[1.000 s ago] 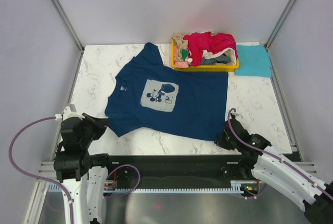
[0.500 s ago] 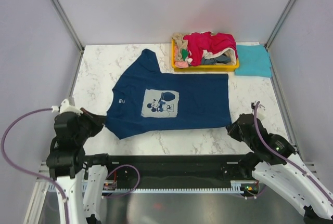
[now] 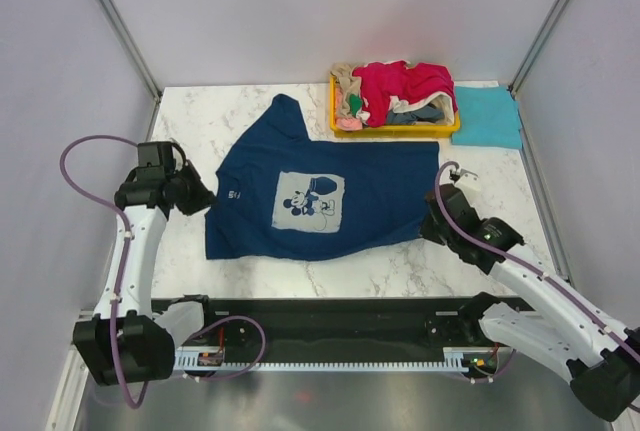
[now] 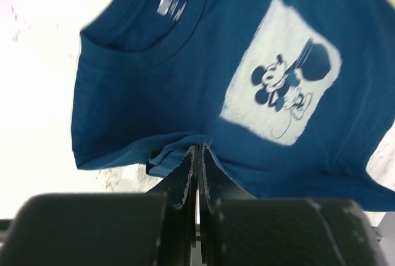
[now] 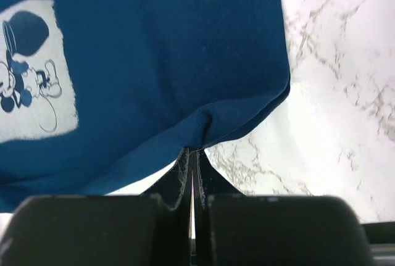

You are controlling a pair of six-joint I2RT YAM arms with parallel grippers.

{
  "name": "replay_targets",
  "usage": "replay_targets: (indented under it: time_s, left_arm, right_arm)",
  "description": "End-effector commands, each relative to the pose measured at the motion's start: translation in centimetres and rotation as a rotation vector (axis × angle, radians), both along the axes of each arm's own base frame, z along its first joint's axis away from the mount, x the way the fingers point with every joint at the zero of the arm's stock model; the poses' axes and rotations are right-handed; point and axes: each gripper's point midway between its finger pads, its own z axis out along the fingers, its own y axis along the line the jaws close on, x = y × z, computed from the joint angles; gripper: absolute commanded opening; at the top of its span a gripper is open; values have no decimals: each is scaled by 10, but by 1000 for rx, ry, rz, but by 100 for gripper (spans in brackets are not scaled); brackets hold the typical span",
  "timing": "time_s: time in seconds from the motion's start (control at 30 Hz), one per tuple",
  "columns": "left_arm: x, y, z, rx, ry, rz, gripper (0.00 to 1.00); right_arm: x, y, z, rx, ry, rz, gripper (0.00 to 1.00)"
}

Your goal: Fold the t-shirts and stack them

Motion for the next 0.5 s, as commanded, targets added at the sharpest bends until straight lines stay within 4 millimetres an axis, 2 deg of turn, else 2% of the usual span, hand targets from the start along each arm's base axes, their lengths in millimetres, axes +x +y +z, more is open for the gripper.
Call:
replay_targets:
  time_s: [0.0, 0.03, 0.13, 0.27, 0.4, 0.47]
  left_arm:
    - [38, -1, 35, 3, -148, -30, 2]
    - [43, -2, 30, -2, -132, -29, 2]
    - [58, -3, 31, -7, -140, -18, 2]
    - [85, -8, 44, -9, -168, -25, 2]
    - [110, -19, 44, 18, -155, -55, 2]
    - [124, -15, 41, 37, -140, -51, 2]
  right_arm:
    - [31, -11, 24, -14, -89, -21, 0]
    - [37, -13, 22, -3, -89, -25, 0]
    - [49, -22, 12, 12, -65, -34, 0]
    - [60, -22, 0, -3, -36, -30, 0]
    - [68, -22, -3, -5, -34, -33, 0]
    - [72, -22, -3, -6, -35, -34, 0]
